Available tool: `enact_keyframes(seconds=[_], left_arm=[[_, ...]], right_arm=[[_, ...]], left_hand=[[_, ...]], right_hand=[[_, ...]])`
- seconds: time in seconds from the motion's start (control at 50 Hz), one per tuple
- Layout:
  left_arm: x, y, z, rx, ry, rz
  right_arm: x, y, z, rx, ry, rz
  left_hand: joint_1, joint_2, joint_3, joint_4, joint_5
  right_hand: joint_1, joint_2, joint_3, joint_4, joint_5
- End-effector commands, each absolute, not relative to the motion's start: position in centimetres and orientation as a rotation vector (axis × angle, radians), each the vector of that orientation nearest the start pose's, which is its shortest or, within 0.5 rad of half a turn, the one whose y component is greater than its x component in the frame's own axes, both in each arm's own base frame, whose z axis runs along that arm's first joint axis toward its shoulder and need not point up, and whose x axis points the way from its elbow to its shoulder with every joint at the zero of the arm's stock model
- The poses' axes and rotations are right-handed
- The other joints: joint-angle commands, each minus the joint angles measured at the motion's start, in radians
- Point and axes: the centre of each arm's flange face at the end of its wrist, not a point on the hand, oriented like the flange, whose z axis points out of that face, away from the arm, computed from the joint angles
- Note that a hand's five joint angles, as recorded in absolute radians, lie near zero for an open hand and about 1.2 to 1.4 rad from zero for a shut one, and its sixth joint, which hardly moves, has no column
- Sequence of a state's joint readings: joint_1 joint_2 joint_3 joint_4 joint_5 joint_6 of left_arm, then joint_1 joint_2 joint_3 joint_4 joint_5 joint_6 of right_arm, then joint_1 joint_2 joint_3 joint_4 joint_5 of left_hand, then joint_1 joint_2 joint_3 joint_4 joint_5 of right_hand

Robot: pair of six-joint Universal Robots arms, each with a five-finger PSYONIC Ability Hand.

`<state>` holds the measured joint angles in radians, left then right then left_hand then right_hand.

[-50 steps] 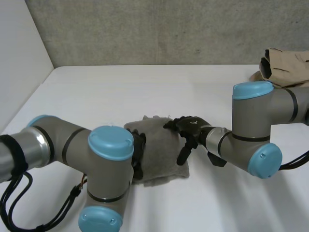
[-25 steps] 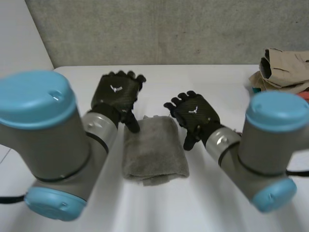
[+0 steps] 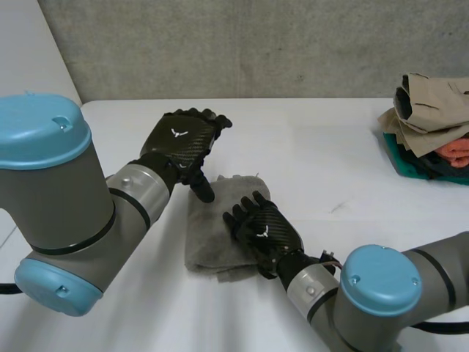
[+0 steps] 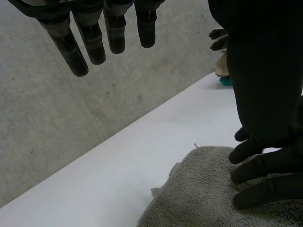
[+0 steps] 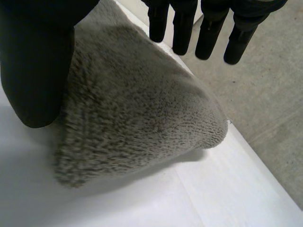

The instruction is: Fold the laundry.

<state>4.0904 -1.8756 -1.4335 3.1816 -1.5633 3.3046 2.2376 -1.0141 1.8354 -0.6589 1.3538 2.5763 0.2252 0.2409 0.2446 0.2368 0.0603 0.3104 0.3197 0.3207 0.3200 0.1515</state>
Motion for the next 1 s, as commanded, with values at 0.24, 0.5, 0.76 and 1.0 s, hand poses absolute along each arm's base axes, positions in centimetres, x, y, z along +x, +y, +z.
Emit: enact_keyframes(seconds=[0.24,0.5,0.76,1.0], left_arm=[[-32.0,-21.9,24.9,1.012,2.426,-2.233],[-32.2,-22.0,26.2,1.008,2.380,-2.298],[-33.3,-21.6,29.6,1.008,2.278,-2.454],[-34.5,-19.8,29.9,1.084,2.268,-2.486]], right_arm=[[35.9,-20.5,9.9,-1.457,1.602,-1.891],[35.6,-25.6,17.7,-1.243,1.509,-2.160],[28.4,-38.1,31.9,-0.952,1.248,-2.642],[14.8,-48.6,36.5,-0.599,1.118,-2.818]], left_hand=[[0.009,-0.007,-0.011,-0.003,-0.001],[0.009,-0.007,-0.011,-0.003,-0.001],[0.003,-0.013,-0.016,-0.009,-0.007],[0.003,-0.013,-0.016,-0.009,-0.007]], right_hand=[[0.536,0.527,0.526,0.526,0.520],[1.086,1.077,1.076,1.076,1.070],[1.086,1.077,1.076,1.076,1.070],[1.086,1.077,1.076,1.076,1.070]])
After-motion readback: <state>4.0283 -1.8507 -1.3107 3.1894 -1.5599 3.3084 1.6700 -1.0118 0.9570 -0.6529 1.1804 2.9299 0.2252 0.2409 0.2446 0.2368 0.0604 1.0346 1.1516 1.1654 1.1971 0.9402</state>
